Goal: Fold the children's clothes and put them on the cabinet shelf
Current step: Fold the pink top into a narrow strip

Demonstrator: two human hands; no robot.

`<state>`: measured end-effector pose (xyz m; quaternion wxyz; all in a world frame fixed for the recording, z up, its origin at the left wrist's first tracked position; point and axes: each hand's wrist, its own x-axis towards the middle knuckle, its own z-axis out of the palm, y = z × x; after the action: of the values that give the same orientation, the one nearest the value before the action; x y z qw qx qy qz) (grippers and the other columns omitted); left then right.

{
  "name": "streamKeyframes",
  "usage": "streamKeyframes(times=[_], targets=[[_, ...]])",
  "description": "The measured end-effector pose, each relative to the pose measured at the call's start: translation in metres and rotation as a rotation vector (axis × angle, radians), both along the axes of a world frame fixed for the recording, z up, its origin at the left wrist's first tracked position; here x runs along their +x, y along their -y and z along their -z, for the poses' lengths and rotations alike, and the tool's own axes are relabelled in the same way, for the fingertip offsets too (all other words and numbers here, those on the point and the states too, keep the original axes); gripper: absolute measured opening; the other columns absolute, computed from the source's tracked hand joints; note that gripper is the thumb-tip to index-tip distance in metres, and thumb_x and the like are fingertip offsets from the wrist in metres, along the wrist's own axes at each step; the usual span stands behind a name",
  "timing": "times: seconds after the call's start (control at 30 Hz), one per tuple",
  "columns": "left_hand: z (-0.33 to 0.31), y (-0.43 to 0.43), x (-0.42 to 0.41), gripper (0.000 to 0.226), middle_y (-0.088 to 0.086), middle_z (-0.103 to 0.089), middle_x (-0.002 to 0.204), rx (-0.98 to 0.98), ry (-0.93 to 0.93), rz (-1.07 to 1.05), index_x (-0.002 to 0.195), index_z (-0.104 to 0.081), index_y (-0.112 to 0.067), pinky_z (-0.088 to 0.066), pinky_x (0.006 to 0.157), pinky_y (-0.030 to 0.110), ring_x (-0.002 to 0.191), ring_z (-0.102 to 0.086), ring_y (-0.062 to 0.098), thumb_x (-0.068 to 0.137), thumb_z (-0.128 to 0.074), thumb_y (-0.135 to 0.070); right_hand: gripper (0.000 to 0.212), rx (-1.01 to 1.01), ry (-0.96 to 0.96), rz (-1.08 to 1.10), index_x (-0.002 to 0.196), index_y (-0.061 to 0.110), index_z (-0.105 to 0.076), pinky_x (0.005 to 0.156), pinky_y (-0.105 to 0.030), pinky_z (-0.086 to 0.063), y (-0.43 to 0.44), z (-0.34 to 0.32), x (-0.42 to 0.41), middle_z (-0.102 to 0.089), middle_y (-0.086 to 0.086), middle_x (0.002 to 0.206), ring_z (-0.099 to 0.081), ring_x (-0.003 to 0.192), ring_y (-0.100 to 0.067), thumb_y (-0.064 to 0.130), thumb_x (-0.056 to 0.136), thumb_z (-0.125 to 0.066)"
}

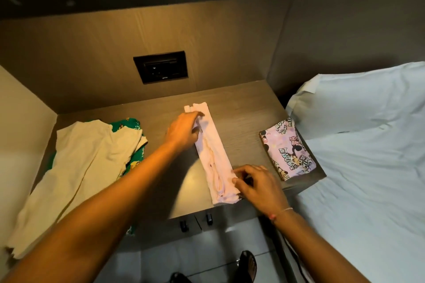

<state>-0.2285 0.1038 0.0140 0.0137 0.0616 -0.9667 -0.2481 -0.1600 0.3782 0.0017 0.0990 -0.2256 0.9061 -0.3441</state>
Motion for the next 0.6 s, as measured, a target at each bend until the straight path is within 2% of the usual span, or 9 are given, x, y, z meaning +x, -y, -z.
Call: streamKeyframes(times=[0.07, 0.17, 0.27, 0.33, 0.43, 0.6], targets=[[0.005, -0.003, 0.052, 0.035, -0.002, -0.059, 0.124, 0.075, -0.078, 0.061, 0.121, -0.056, -0.030, -0.047, 0.096, 0.042, 0.115, -0.051, 0.017, 0.087, -0.061, -0.033, 0.038, 0.001, -0.166, -0.136, 0.119, 0.034, -0.063, 0.083, -0.018, -0.044, -0.018, 0.002, 0.003, -0.061, 0.017, 0.111, -0.051, 0.103, -0.004, 0.053, 0.086, -0.063], [0.014, -0.021, 0.125, 0.053, -0.006, -0.055, 0.134, 0.012, -0.092, 0.273, 0.129, -0.053, -0.037, -0.038, 0.102, 0.039, 0.126, -0.041, 0.013, 0.080, -0.060, -0.055, 0.057, 0.148, -0.366, -0.361, 0.133, 0.033, -0.051, 0.092, -0.026, -0.043, -0.035, 0.013, 0.009, -0.053, 0.011, 0.132, -0.048, 0.115, -0.011, 0.062, 0.085, -0.056], [0.027, -0.042, 0.158, 0.065, -0.006, -0.046, 0.147, -0.145, 0.007, 0.355, 0.134, -0.050, -0.041, -0.032, 0.105, 0.041, 0.138, -0.032, 0.020, 0.075, -0.061, -0.063, 0.060, 0.290, -0.468, -0.494, 0.138, 0.027, -0.047, 0.087, -0.037, -0.047, -0.033, 0.027, 0.009, -0.053, 0.003, 0.138, -0.052, 0.114, -0.019, 0.048, 0.084, -0.063], [0.032, -0.054, 0.168, 0.057, -0.004, -0.050, 0.144, -0.195, -0.036, 0.324, 0.127, -0.057, -0.038, -0.038, 0.104, 0.046, 0.136, -0.040, 0.023, 0.075, -0.065, -0.059, 0.050, 0.233, -0.526, -0.479, 0.130, 0.024, -0.055, 0.080, -0.037, -0.049, -0.029, 0.033, 0.006, -0.060, 0.001, 0.129, -0.056, 0.106, -0.021, 0.034, 0.083, -0.068], [0.036, -0.064, 0.178, 0.039, -0.001, -0.063, 0.130, -0.147, -0.167, 0.250, 0.109, -0.070, -0.031, -0.051, 0.093, 0.045, 0.124, -0.055, 0.025, 0.075, -0.075, -0.049, 0.035, 0.122, -0.569, -0.458, 0.117, 0.023, -0.064, 0.076, -0.033, -0.046, -0.026, 0.037, 0.004, -0.066, 0.004, 0.117, -0.053, 0.100, -0.017, 0.028, 0.083, -0.070], [0.036, -0.075, 0.197, 0.017, -0.003, -0.071, 0.117, 0.032, -0.235, 0.143, 0.097, -0.076, -0.024, -0.054, 0.091, 0.040, 0.118, -0.060, 0.023, 0.080, -0.076, -0.024, 0.027, 0.004, -0.416, -0.414, 0.112, 0.024, -0.069, 0.077, -0.029, -0.043, -0.030, 0.023, 0.021, -0.070, 0.008, 0.107, -0.055, 0.095, -0.013, 0.024, 0.085, -0.068]])
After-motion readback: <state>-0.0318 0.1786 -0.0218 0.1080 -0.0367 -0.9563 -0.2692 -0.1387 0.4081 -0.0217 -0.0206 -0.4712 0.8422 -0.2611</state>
